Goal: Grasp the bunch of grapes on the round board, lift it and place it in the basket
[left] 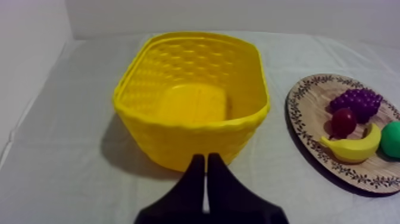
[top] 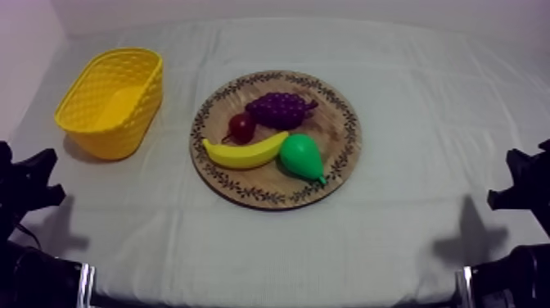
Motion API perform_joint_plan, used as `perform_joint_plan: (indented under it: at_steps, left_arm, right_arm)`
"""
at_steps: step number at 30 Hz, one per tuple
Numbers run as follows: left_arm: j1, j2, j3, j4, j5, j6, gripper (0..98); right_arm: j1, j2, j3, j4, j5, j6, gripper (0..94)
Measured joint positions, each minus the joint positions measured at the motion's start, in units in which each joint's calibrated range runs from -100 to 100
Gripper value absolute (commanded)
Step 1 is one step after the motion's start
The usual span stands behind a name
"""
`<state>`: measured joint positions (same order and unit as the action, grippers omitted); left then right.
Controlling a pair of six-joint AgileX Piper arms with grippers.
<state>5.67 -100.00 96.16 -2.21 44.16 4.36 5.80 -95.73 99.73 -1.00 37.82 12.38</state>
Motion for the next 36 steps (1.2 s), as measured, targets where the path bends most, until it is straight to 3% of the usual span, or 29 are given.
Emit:
perform_joint_plan:
  at_steps: [3,10,21,31,36]
  left_arm:
    - [-0.2,0.0,1.2,0.22,-1.54,-0.49,0.0]
    - [-0.16,0.0,3.67,0.22,-11.36,-3.09,0.0]
    - [0.41,3.24,0.05,0.19,-12.09,-1.68,0.0]
    - [1.88,17.77,-15.92,0.37,-12.23,-1.88,0.0]
    - [2.11,24.87,-24.58,1.19,-8.97,-2.88,0.0]
  right_arm:
    - [0.0,0.0,0.0,0.0,0.0,0.0,0.2]
    - [0.0,0.0,0.0,0.0,0.0,0.0,0.2]
    - [0.0,0.0,0.0,0.0,0.0,0.03,0.2]
    - [0.0,0.0,0.0,0.0,0.0,0.03,0.2]
    - [0.0,0.0,0.0,0.0,0.0,0.03,0.2]
